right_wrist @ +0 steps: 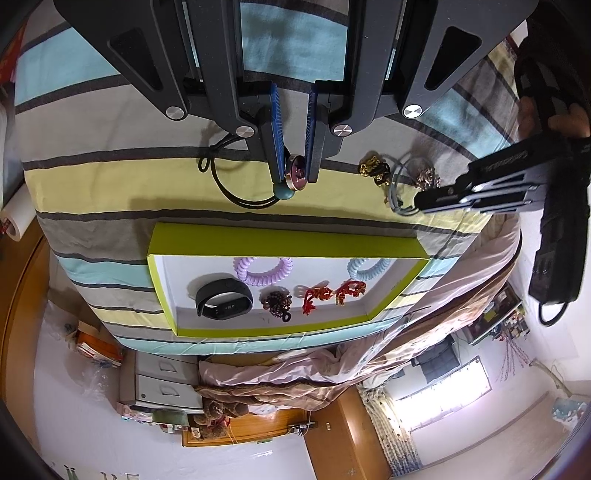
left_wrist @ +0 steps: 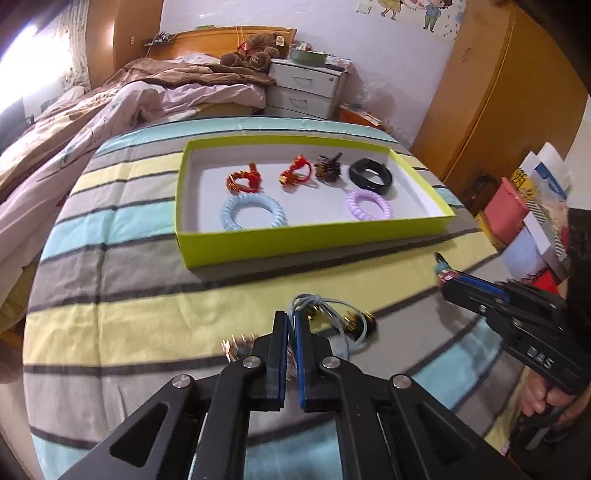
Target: Organize jewelry
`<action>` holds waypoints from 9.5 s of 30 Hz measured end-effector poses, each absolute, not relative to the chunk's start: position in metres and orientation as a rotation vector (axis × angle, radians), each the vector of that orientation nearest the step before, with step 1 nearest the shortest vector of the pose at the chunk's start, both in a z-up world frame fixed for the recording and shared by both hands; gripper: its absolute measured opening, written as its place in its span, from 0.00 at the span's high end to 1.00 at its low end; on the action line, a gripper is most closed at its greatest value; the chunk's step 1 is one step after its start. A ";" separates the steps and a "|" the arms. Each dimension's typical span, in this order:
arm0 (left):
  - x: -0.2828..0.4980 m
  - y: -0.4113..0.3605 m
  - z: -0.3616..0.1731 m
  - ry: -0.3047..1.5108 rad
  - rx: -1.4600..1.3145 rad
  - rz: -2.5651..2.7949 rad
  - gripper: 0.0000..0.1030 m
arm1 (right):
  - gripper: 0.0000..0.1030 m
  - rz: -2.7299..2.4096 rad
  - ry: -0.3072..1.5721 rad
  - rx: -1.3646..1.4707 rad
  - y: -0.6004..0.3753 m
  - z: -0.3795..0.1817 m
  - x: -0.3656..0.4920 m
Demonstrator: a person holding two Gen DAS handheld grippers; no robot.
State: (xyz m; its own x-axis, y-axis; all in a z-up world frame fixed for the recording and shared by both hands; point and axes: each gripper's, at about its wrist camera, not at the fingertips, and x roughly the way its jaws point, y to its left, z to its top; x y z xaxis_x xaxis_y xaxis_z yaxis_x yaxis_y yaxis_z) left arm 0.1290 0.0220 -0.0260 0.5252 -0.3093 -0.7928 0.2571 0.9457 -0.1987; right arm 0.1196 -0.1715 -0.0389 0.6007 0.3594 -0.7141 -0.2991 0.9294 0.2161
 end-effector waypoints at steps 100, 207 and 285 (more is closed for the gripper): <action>0.181 0.036 0.038 0.840 -0.018 -0.273 0.96 | 0.89 0.408 0.763 0.041 -0.165 0.013 0.168; 0.083 0.087 -0.015 0.943 -0.281 -0.212 0.50 | 0.69 0.601 0.936 -0.201 -0.092 -0.060 0.136; 0.101 0.012 -0.033 0.947 -0.010 -0.094 0.75 | 0.80 0.460 0.855 -0.006 -0.148 -0.038 0.111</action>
